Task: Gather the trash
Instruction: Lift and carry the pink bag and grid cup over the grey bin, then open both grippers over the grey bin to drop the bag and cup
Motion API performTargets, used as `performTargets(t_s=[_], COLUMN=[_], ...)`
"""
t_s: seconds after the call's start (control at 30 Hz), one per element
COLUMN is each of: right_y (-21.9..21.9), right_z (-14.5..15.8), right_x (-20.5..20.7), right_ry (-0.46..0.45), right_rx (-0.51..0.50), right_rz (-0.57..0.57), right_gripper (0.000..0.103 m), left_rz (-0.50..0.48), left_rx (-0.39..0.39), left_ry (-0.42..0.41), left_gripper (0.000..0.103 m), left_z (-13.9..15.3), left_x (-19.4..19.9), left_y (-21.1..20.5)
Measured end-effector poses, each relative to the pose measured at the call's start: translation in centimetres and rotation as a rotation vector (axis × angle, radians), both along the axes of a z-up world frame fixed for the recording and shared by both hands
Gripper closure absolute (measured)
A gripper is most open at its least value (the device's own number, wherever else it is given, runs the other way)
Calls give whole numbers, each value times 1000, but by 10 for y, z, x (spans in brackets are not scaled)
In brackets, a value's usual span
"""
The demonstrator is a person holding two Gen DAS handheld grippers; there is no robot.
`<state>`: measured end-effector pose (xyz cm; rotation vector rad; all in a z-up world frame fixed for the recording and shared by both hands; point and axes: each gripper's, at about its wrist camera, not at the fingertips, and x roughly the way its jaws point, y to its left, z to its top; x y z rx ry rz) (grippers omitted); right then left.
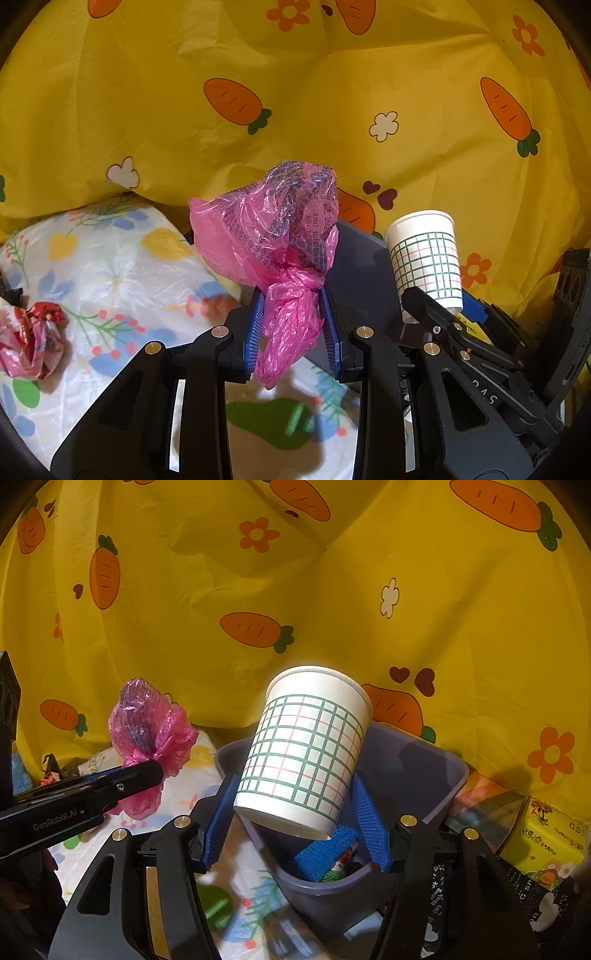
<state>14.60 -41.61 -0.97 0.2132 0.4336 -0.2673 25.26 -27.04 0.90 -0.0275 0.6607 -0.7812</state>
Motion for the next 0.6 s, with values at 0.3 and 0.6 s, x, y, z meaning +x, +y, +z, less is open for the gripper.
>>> performTargets(t_s=[0.3,0.6], right_y=[-21,-29], right_z=[-11,-23], right_x=[10,16], right_ry=[28,59], right_rx=[8,12], right_rz=[-38,-56], right_gripper=[42,42], left_rz=[-67,-90], left_rx=[-19,-15], left_ry=[61,96], left_gripper=[74,74], left_z=[-13,-26], left_x=[23,33], left_y=[-42,-59])
